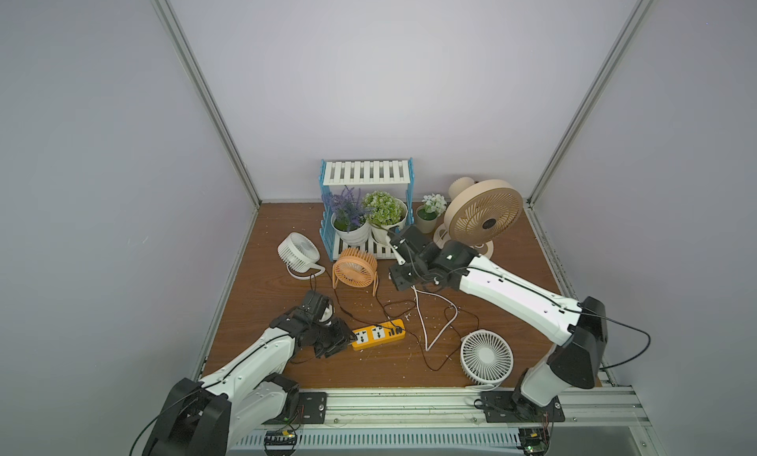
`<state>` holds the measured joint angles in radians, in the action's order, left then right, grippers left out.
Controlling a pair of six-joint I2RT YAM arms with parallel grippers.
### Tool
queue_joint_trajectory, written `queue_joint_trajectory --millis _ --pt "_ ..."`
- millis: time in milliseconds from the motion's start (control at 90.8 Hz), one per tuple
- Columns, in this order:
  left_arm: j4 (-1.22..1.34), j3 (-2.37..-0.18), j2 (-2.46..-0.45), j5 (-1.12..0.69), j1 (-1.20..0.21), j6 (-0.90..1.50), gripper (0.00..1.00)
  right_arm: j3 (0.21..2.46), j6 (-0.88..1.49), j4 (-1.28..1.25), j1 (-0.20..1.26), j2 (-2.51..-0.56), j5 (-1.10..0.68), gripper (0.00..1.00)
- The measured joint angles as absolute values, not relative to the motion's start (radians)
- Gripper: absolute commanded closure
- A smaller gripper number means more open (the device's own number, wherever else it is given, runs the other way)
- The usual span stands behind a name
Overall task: Unplug the desk fan from the power strip
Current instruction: Place the plug at the center of the board.
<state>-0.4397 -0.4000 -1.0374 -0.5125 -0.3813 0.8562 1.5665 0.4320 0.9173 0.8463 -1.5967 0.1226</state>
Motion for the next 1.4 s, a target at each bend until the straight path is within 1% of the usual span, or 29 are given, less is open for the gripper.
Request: queue_joint_trajectory --millis 253,385,683,947,1145,1376,1398 --pt "-0.461 -0.402 -0.974 -0.495 -0.381 0.846 0.33 1.580 0.368 1.061 0.672 -1.445 0.205 1.00" --pt "-0.498 -0.446 -0.942 -0.463 -0.381 0.844 0.29 1.623 0.348 1.101 0.544 -1.408 0.241 1.00" --pt "-0.520 -0.598 -0.894 -0.326 -0.381 0.856 0.28 1.631 0.378 1.116 0.256 -1.275 0.276 1.00" --pt "-0.488 -0.609 -0.875 -0.149 -0.381 0.935 0.29 1.456 0.471 1.054 0.038 -1.143 0.304 1.00" --pt "-0.458 -0.609 -0.878 -0.054 -0.381 0.998 0.29 1.331 0.529 0.943 -0.025 -1.137 0.331 1.00" --pt "-0.408 -0.609 -0.899 -0.015 -0.381 1.032 0.29 1.150 0.558 0.755 -0.097 -1.160 0.319 1.00" --pt "-0.404 -0.609 -0.901 -0.014 -0.381 1.032 0.29 1.138 0.559 0.740 -0.106 -1.169 0.316 0.98"
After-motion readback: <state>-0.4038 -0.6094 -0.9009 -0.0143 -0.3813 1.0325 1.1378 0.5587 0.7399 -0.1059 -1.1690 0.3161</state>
